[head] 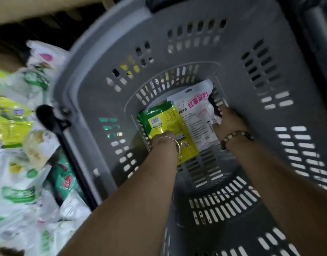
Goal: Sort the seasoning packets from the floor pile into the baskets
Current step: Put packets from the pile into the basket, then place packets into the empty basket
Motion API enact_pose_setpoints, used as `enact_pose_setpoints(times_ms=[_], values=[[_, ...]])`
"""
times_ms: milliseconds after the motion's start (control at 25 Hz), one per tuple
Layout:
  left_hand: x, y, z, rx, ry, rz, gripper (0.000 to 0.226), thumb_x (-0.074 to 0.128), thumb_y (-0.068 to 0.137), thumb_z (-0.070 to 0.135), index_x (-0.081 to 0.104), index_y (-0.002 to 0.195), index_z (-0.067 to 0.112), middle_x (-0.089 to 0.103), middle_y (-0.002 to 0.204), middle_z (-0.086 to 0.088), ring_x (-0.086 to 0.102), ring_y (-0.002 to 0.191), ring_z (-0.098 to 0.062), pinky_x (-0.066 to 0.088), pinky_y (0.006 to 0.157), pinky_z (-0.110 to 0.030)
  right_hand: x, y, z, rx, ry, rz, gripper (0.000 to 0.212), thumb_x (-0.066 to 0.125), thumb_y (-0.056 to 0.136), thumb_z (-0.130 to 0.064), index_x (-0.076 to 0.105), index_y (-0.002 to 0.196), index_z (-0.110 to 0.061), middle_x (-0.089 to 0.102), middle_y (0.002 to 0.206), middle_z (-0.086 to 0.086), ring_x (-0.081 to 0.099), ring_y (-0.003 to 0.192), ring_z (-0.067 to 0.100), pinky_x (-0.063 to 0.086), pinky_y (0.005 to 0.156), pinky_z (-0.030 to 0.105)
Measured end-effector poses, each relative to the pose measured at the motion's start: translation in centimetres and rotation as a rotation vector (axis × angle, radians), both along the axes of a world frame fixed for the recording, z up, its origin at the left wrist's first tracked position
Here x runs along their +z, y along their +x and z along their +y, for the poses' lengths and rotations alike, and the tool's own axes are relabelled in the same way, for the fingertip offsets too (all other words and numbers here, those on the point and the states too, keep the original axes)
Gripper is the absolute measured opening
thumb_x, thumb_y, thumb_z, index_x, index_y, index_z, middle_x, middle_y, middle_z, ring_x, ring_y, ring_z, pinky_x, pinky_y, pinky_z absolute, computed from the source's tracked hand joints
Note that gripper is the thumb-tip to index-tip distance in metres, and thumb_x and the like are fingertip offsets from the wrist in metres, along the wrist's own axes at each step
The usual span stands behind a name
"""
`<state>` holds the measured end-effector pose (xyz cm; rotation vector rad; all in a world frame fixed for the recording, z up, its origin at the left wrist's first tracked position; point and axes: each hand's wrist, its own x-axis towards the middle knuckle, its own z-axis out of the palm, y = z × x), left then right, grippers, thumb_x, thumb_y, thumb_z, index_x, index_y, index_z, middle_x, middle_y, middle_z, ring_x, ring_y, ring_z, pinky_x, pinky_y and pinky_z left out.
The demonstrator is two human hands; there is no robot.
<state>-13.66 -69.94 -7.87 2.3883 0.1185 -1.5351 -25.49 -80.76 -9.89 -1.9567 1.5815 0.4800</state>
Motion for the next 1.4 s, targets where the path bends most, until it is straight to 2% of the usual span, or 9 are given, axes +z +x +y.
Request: enact_pose_setpoints(times_ms=[80,120,240,320,520,600,760,1040,1400], values=[[4.4,1.3,-1.4,0.285,-0.074,0.155,0.037,0.041,0.097,0.007,0.044,0.132,-0.005,0.044,0.14,-0.02,0.043,0.128,-0.031,0.045,0.077,-0.019,3.2,0.6,0.2,-0.031,0.031,-0.04,0.041,0.053,0.089,-0.022,0.047,0.13,-0.017,0.052,0.129,0.014,0.051,0.116,0.034,0.045,0.095,0.04],[6.4,0.7,-1.1,0.223,-0.131,0.155,0.036,0.045,0.096,0.007,0.048,0.129,-0.006,0.049,0.135,-0.021,0.049,0.122,-0.03,0.044,0.063,-0.018,4.8,0.9,0.3,-0.036,0.033,-0.053,0.042,0.053,0.089,-0.022,0.047,0.13,-0.018,0.053,0.128,0.014,0.052,0.114,0.034,0.046,0.093,0.04],[14.9,1.0,0.4,0.382,-0.296,-0.026,0.006,0.062,0.084,0.007,0.06,0.078,0.009,0.06,0.074,-0.005,0.054,0.066,-0.007,0.033,0.044,-0.011,10.2,3.4,1.1,0.011,-0.01,-0.107,0.047,0.055,0.088,-0.023,0.045,0.133,-0.018,0.055,0.128,0.014,0.053,0.113,0.036,0.044,0.092,0.039],[18.2,1.2,2.4,0.529,-0.469,-0.074,0.017,0.064,0.08,0.001,0.056,0.074,0.015,0.052,0.063,0.008,0.046,0.047,0.007,0.033,0.044,-0.003,13.2,5.4,1.8,0.022,-0.052,-0.192,0.045,0.057,0.088,-0.021,0.047,0.132,-0.016,0.057,0.127,0.013,0.055,0.111,0.036,0.043,0.091,0.037],[25.1,6.1,10.1,0.765,-0.65,-0.183,0.027,0.064,0.079,-0.007,0.06,0.081,0.019,0.065,0.072,0.013,0.057,0.058,0.007,0.041,0.052,-0.003,21.3,11.5,7.0,0.016,-0.001,-0.519,0.04,0.062,0.085,-0.01,0.054,0.124,-0.012,0.064,0.117,0.007,0.058,0.107,0.024,0.041,0.098,0.034],[25.1,9.1,13.6,0.815,-0.584,-0.262,0.024,0.065,0.079,-0.005,0.062,0.094,0.014,0.065,0.085,0.009,0.058,0.063,0.009,0.044,0.059,-0.006,24.0,14.8,9.9,0.017,0.036,-0.686,0.035,0.061,0.085,-0.006,0.057,0.12,-0.01,0.064,0.109,0.003,0.059,0.097,0.015,0.044,0.097,0.033],[21.8,14.4,20.2,0.757,-0.364,-0.307,0.041,0.067,0.08,0.002,0.058,0.12,0.006,0.061,0.112,-0.006,0.057,0.091,-0.01,0.043,0.082,-0.024,25.9,21.9,15.9,0.238,0.048,-0.877,0.03,0.06,0.084,-0.016,0.059,0.113,-0.013,0.058,0.099,-0.015,0.054,0.095,-0.005,0.042,0.084,0.006],[14.5,21.9,27.7,0.637,-0.173,-0.285,0.049,0.066,0.081,0.006,0.052,0.128,0.008,0.058,0.127,-0.011,0.056,0.099,-0.016,0.041,0.096,-0.028,17.5,31.3,21.3,0.57,0.144,-0.319,0.037,0.053,0.092,-0.015,0.049,0.128,-0.014,0.056,0.13,0.006,0.054,0.117,0.023,0.047,0.094,0.04],[3.7,26.9,28.2,0.13,-0.158,-0.211,0.057,0.059,0.086,0.013,0.04,0.138,0.027,0.044,0.14,-0.005,0.05,0.12,-0.025,0.044,0.1,-0.039,3.7,33.3,19.2,0.52,0.171,0.101,0.039,0.051,0.091,-0.019,0.046,0.13,-0.017,0.057,0.125,0.014,0.055,0.111,0.032,0.047,0.091,0.038]])
